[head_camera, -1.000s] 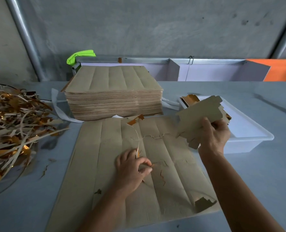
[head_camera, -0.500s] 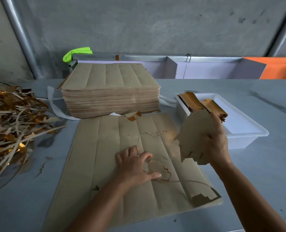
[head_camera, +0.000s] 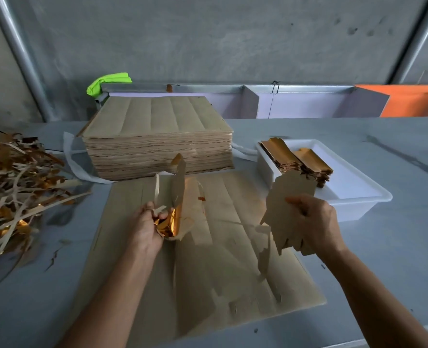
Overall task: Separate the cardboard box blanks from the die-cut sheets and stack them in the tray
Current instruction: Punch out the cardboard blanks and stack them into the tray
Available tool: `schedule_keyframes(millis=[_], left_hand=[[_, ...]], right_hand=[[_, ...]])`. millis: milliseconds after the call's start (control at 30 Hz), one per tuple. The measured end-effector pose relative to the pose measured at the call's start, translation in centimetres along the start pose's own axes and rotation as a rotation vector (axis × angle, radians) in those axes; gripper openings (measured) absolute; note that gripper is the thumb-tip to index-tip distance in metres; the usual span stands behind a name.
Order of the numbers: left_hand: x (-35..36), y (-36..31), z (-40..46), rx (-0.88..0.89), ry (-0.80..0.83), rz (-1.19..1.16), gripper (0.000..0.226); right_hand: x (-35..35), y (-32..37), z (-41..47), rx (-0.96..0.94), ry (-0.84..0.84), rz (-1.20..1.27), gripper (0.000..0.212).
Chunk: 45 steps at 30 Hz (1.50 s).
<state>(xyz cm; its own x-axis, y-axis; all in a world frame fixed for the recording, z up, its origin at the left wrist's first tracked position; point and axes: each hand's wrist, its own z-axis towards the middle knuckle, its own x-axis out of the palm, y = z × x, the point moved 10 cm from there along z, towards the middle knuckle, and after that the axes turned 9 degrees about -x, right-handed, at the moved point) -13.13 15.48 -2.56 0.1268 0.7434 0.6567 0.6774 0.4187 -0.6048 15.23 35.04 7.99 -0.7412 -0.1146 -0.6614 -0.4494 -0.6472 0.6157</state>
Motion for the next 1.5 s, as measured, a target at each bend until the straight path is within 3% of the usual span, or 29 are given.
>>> schedule_keyframes(millis=[300, 400, 500, 633, 700, 767, 800, 867, 933, 1033, 1200, 1300, 1367, 1500], left_hand=[[-3.6, -2.1, 2.3, 0.049, -0.138, 0.083, 0.020], [-2.6, -4.3, 0.5, 0.305, -0.230, 0.628, 0.015], [1.7, -4.3, -2.3, 0.507, -0.042, 1.050, 0.028], [5.4, -3.5, -6.1, 0.806, -0.132, 1.758, 0.071], [7.5, -3.1, -10.2, 1.114, -0.068, 1.743, 0.081], [9.3, -1.5, -14.7, 1.345, 0.192, 1.578, 0.079], [10.0, 0.0, -16.2, 1.346, 0.382, 1.545, 0.079], [10.7, 4.3, -16.9, 1.143, 0.714, 1.668, 0.085], [10.0, 7.9, -16.1, 0.864, 0.860, 1.852, 0.071], [9.6, 9.0, -15.1, 0.636, 0.899, 1.776, 0.041], [8.9, 4.6, -13.4, 0.305, 0.798, 1.146, 0.028], [8.6, 1.7, -13.3, 0.229, 0.782, 0.821, 0.038], [8.5, 0.6, -13.6, 0.178, 0.791, 0.654, 0.033], [8.1, 0.9, -14.2, 0.118, 0.777, 0.567, 0.028]], right_hand=[[5.2, 3.5, -0.7, -0.080, 0.395, -0.106, 0.025], [6.1, 3.7, -0.8, -0.046, 0.454, -0.125, 0.026], [6.8, 4.0, -1.2, -0.031, 0.488, -0.071, 0.025], [7.5, 4.0, -2.2, 0.001, 0.505, 0.041, 0.021], [7.7, 3.6, -2.6, 0.057, 0.528, 0.102, 0.022], [7.9, 3.2, -3.0, 0.120, 0.558, 0.177, 0.026], [8.0, 3.1, -3.2, 0.149, 0.575, 0.207, 0.026], [7.9, 3.0, -3.6, 0.189, 0.583, 0.237, 0.024], [7.8, 2.9, -3.7, 0.210, 0.568, 0.246, 0.023], [7.7, 2.8, -3.9, 0.232, 0.552, 0.280, 0.027], [6.0, 2.4, -3.0, 0.215, 0.486, 0.240, 0.027], [5.2, 3.0, -2.5, 0.155, 0.488, 0.187, 0.027], [5.8, 3.8, -2.7, 0.138, 0.529, 0.204, 0.024], [7.3, 5.4, -4.2, 0.225, 0.580, 0.307, 0.017]])
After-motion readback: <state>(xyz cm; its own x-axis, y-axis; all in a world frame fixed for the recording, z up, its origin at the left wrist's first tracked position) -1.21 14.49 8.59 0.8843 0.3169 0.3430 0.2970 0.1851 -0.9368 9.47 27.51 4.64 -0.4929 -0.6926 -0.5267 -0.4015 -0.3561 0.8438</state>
